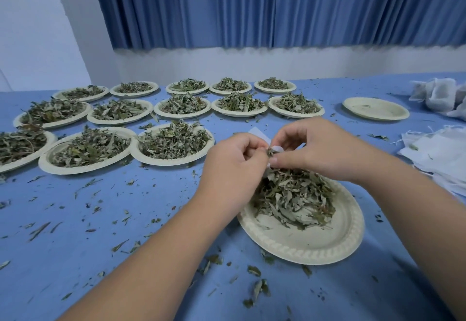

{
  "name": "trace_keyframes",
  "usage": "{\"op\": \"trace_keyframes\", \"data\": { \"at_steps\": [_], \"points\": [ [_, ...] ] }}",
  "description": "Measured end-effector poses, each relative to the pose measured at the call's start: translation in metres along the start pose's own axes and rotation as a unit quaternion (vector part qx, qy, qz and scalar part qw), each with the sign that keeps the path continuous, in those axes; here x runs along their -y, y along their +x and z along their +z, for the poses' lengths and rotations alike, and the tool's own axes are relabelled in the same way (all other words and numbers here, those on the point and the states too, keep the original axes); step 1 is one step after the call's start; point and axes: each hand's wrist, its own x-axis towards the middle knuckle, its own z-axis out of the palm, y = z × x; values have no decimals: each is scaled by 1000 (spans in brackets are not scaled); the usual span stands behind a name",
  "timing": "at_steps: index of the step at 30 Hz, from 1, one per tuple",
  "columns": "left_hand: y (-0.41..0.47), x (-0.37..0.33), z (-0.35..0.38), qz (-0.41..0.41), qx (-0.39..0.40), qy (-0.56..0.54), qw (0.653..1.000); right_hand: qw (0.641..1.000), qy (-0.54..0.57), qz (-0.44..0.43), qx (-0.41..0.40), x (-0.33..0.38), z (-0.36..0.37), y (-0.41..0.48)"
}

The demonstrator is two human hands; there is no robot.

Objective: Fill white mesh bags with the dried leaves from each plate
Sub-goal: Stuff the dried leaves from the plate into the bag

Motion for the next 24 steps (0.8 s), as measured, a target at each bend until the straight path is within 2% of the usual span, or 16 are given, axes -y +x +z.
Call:
{"op": "trace_keyframes", "data": {
  "at_steps": [6,11,18,22,24],
  "points": [
    [-2,-1,5,6,15,4,1000,997,-36,0,-75,-6,10,0],
    [-1,-1,6,-7,-7,-6,1000,989,-77,8,-123,-5,19,2],
    [-2,1,2,-27,-29,-23,999,994,-40,-25,-100,-3,-6,-26],
    [1,2,0,-51,-48,-36,997,986,-166,-12,-19,1,-3,-37],
    [1,2,0,-69,-52,-69,994,977,-212,-9,-18,-1,7,-33]
  ]
}}
